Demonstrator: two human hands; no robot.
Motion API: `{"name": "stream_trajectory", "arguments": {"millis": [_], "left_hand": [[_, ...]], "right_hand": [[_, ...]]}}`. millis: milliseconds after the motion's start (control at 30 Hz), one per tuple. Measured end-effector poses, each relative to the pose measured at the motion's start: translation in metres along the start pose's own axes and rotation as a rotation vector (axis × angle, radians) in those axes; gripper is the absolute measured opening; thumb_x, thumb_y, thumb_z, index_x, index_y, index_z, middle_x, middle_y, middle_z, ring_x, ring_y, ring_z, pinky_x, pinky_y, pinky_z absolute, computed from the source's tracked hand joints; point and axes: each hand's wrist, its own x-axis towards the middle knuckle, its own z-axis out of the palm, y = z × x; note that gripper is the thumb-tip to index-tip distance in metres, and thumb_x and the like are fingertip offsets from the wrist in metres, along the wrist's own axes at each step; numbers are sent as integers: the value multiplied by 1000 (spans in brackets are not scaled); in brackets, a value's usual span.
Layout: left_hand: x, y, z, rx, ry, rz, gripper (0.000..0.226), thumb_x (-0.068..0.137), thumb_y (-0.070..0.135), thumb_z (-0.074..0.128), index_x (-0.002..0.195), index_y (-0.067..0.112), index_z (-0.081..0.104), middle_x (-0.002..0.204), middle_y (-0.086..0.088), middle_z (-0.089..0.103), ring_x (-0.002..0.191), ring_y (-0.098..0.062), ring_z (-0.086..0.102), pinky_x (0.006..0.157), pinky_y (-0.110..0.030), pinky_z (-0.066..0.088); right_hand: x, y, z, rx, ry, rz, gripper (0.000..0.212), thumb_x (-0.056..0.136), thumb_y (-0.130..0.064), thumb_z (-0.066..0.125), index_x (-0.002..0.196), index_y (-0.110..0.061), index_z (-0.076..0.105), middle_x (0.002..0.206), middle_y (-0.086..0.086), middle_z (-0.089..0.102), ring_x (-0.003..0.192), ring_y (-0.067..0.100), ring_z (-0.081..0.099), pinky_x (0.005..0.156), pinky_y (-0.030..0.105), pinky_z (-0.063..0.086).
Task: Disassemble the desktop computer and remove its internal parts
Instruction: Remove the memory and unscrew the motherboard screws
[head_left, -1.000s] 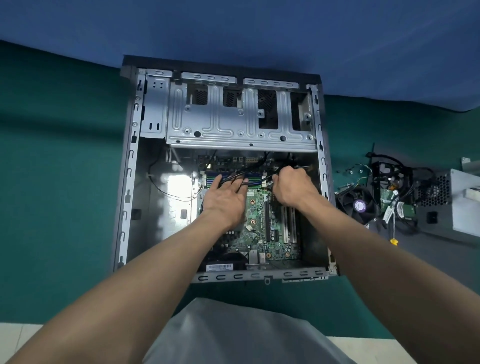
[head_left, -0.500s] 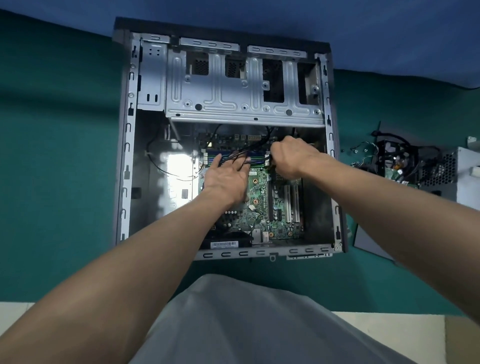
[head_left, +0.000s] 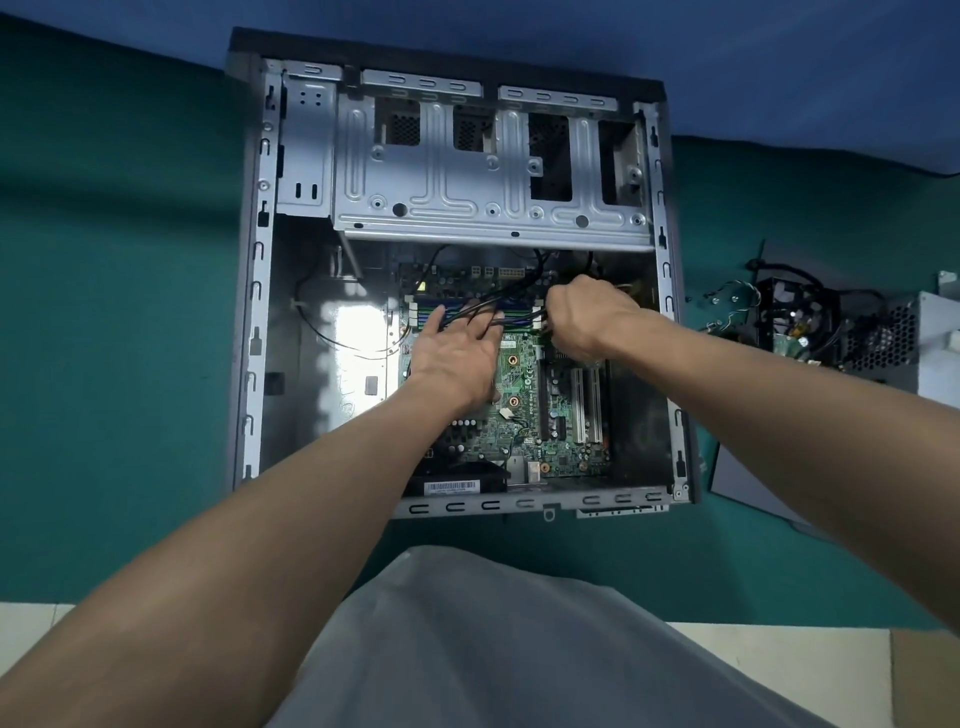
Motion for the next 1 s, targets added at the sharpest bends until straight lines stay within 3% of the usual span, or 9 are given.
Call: {"name": "stream_trajectory", "arguments": {"millis": [133,300,400,467,533,733,800,900,1000], "left_hand": [[0,1,0,-15,-1,-7,89,91,52,56,154,22,1,162,3,-3,149,-18,6,120,-45,-5],[0,-1,-1,-20,-7,-4,88,92,55,53,154,22,0,162,4,-5,149,-18,4,120,-44,-5],[0,-1,-1,-21,-20,-7,88,91,57,51,154,22,1,162,5,-5,149,-18,4,119,-44,-6],[1,-1,-1,-28,-17,-5,88,91,57,52,154,23,2,162,4,-4,149,-18,4,119,-44,-6],[1,-1,-2,-39,-15,-9,87,91,56,53,154,23,2,162,5,-4,149,-17,4,118,-44,-7],[1,-1,-3,-50,-22,-11,81,94,48,52,154,24,3,162,5,-2,149,-17,5,120,-44,-4],[0,-1,-5,-69,-29,-14,81,94,43,55,154,24,4,162,6,0,149,-18,7,120,-45,-2],[0,-1,-11,-54,-56,-17,70,98,29,46,154,24,6,162,6,1,149,-18,7,120,-47,-2],[1,0,-15,-51,-65,-26,65,98,20,40,155,24,8,162,6,1,149,-17,7,119,-48,-3]], "right_hand": [[0,2,0,-100,55,-164,35,92,-5,32,59,-17,30,62,3,32,70,28,44,65,36,35],[7,3,-2,-15,53,-123,30,81,1,46,58,-14,36,64,6,40,55,20,41,51,30,34],[12,5,3,141,61,-2,25,86,-17,58,66,-5,48,75,9,51,59,20,48,62,32,42],[13,6,8,224,74,105,32,94,-29,49,74,-4,47,79,7,49,68,24,50,71,33,44],[14,7,9,253,75,157,28,96,-24,43,74,-7,48,81,11,48,73,29,49,71,33,41],[11,12,8,286,122,153,17,87,-7,56,72,-12,49,88,10,50,80,30,52,70,32,42],[10,12,7,277,109,134,5,89,-12,56,85,-9,55,93,10,51,84,30,51,74,36,46],[8,11,8,195,77,141,26,98,-34,43,86,-11,50,89,9,51,84,31,52,86,43,47],[7,11,9,175,99,122,18,94,-20,44,79,-10,47,90,11,52,84,35,56,81,41,48]]}}
